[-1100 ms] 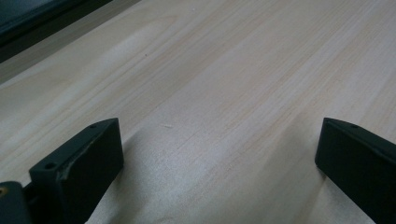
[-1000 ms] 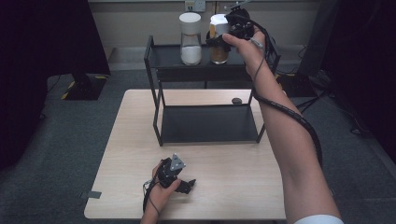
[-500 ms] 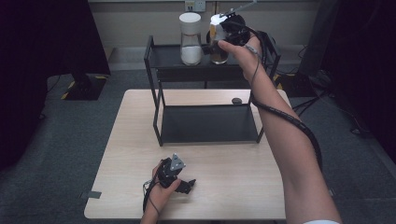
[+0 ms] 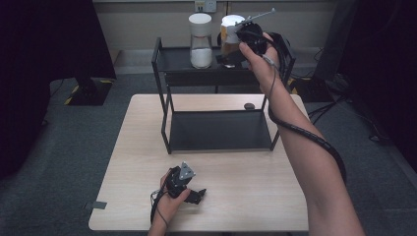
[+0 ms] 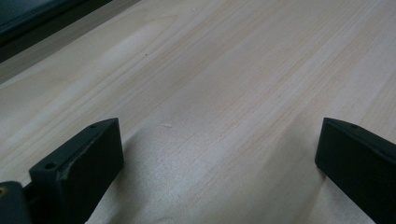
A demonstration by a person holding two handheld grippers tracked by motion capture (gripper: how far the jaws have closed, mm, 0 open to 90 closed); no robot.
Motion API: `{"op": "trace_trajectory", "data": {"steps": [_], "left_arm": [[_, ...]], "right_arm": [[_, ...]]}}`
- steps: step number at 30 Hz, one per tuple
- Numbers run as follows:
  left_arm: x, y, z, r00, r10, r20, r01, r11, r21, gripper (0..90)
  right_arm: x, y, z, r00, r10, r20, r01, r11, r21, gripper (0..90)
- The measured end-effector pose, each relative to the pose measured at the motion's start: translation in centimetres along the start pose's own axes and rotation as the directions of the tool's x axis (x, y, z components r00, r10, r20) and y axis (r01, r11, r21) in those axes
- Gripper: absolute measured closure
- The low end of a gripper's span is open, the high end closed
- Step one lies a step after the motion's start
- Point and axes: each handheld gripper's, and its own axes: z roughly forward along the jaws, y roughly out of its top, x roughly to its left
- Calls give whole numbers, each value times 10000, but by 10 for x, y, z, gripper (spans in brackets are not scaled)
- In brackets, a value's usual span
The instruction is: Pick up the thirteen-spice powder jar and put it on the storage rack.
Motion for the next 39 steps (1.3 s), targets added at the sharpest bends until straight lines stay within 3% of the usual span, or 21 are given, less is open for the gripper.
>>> {"op": "trace_trajectory", "data": {"steps": [16, 39], "left_arm": [[-1, 0, 0, 10000, -17, -34, 17, 10000, 8, 3], [-1, 0, 0, 10000, -44, -43, 44, 10000, -11, 3]], "right_arm": [[0, -33, -24, 9985, 102, -547, -107, 9999, -96, 8], [4, -102, -23, 9877, 123, -1556, -146, 9998, -132, 9]]}}
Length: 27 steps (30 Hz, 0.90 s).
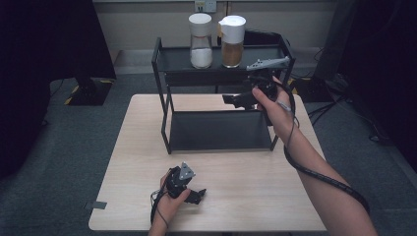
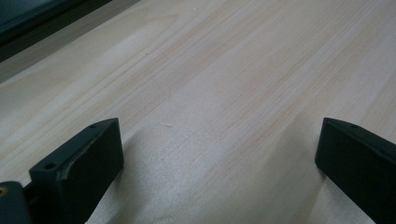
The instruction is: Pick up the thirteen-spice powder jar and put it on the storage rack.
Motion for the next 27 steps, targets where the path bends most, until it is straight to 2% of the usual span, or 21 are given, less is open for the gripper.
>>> {"op": "trace_trajectory", "data": {"steps": [21, 27], "left_arm": [[0, 0, 0, 10000, -10, -18, 10, 10000, -20, 3], [0, 0, 0, 10000, 11, -14, -11, 10000, 4, 3]], "right_arm": [[-6, -67, 20, 9988, 402, -265, -397, 9991, 176, 10], [-9, -86, 25, 9968, 734, -306, -729, 9972, 180, 11]]}}
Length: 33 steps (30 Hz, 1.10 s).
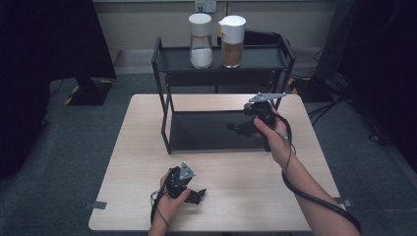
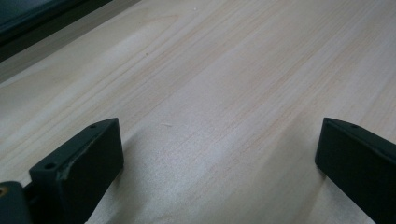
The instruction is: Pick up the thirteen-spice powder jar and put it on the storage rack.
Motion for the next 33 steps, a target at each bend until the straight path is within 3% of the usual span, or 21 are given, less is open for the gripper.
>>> {"op": "trace_trajectory", "data": {"steps": [14, 26, 33], "left_arm": [[0, 0, 0, 10000, 10, 0, -10, 10000, 4, 4], [0, 0, 0, 10000, 12, -1, -12, 10000, 5, 3], [0, 0, 0, 10000, 10, -3, -10, 10000, 1, 3]], "right_arm": [[-7, -39, 12, 10000, 59, 21, -59, 9996, 287, 11], [-9, -69, 18, 9998, -180, 85, 174, 9981, 594, 11], [-8, -88, 19, 9981, -569, 234, 548, 9951, 827, 11]]}}
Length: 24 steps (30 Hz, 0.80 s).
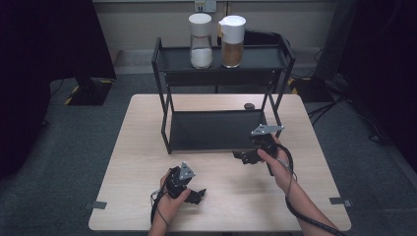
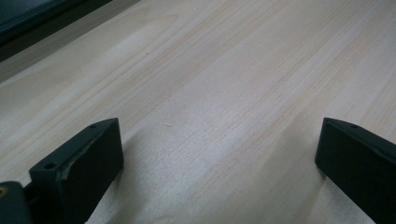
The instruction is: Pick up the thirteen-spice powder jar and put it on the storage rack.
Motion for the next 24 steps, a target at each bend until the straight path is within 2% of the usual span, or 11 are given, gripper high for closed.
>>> {"op": "trace_trajectory", "data": {"steps": [15, 24], "left_arm": [[0, 0, 0, 10000, 0, -1, 0, 10000, 1, 4], [0, 0, 0, 10000, 3, -2, -3, 10000, 2, 3]], "right_arm": [[-1, -31, 0, 9997, -87, 212, 74, 9982, 591, 11], [4, -41, 0, 9973, -545, 485, 493, 9936, 1016, 11]]}}
